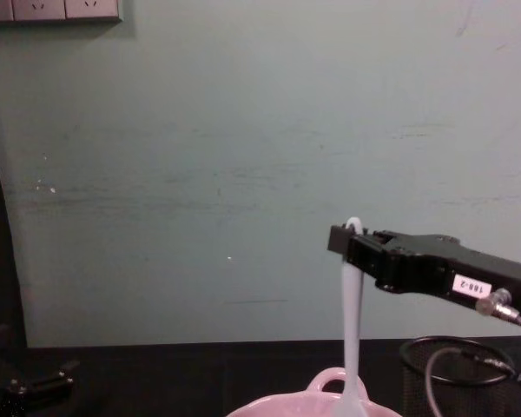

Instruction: Use the one hand to pick up the spoon and stir the clear water in the bowl.

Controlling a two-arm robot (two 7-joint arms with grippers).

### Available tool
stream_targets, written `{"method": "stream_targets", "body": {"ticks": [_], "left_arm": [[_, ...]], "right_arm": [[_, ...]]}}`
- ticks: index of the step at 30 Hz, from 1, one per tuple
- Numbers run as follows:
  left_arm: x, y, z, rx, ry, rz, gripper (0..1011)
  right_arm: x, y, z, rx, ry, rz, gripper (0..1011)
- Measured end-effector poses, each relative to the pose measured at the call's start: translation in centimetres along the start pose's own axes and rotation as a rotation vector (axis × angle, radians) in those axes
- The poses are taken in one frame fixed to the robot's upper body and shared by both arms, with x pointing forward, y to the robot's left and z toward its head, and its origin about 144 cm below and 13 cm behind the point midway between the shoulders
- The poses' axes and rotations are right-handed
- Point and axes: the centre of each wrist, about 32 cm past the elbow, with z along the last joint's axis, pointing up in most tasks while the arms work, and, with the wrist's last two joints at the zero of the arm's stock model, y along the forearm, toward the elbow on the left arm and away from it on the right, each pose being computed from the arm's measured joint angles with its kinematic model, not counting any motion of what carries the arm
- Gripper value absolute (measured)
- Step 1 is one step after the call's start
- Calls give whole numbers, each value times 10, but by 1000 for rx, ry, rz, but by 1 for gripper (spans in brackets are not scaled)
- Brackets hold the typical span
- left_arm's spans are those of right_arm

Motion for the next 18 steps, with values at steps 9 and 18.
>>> {"method": "stream_targets", "body": {"ticks": [9,18], "left_arm": [[0,0,0,0,0,0,1005],[0,0,0,0,0,0,1005]], "right_arm": [[-26,7,0,4,17,67,116],[-36,29,-3,10,35,115,116]]}}
